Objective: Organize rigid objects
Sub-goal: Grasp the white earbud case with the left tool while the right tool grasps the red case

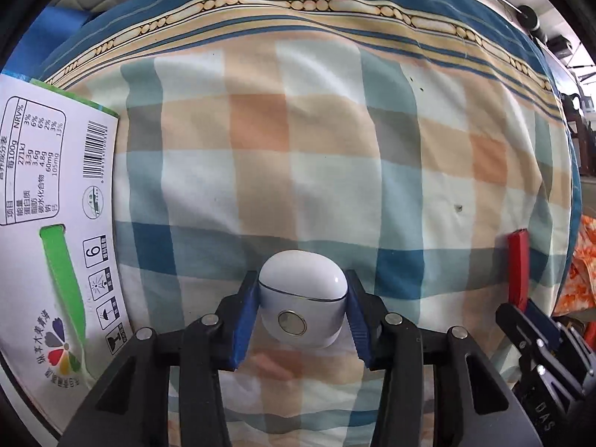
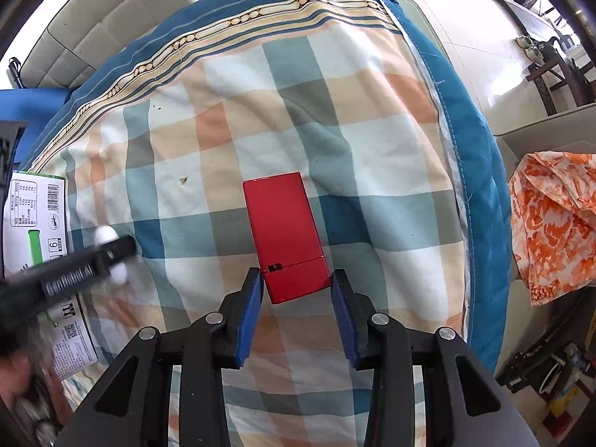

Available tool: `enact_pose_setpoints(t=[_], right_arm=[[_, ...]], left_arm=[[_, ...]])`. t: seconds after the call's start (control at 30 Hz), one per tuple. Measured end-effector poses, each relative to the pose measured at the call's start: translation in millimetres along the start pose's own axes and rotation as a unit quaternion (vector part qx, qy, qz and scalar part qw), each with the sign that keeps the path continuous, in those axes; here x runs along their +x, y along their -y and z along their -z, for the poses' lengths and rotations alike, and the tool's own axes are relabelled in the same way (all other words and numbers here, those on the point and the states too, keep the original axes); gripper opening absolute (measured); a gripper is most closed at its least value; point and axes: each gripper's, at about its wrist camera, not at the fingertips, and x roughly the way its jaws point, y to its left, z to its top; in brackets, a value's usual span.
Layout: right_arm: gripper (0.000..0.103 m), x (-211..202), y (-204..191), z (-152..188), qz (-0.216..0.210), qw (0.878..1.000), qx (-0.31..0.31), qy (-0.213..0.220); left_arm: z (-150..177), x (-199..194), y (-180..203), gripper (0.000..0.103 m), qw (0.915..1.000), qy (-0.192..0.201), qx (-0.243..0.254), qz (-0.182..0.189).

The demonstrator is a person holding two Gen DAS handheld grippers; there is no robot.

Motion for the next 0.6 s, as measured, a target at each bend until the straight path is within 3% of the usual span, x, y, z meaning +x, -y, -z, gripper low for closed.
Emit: enact_pose_setpoints(t=[0.23, 0.4, 0.43, 0.53, 0.6], right_arm=[[0.04, 16, -11, -5, -0.003, 1.0, 0.008, -0.014], [0.042, 26, -13, -6, -0.015, 0.999, 0.027, -0.014], [0.046, 26, -12, -6, -0.025, 0.999, 0.034, -0.014], [0.055, 22, -5, -4, -0.054, 0.996, 0.065, -0.012], [0.058, 20, -4, -4, -0.047, 0.996, 0.072, -0.006]], left_arm=[[-2, 5, -16, 0.054, 0.9989, -0.002, -0.008, 0.046], [7, 6, -9, 0.049, 0.9998, 0.003, 0.012, 0.017], [7, 4, -1, 0.043, 0.9998, 0.005, 0.014, 0.01], [10, 8, 6, 0.043, 0.9998, 0.002, 0.016, 0.011], [15, 6, 6, 0.043, 0.9997, 0.004, 0.016, 0.016]])
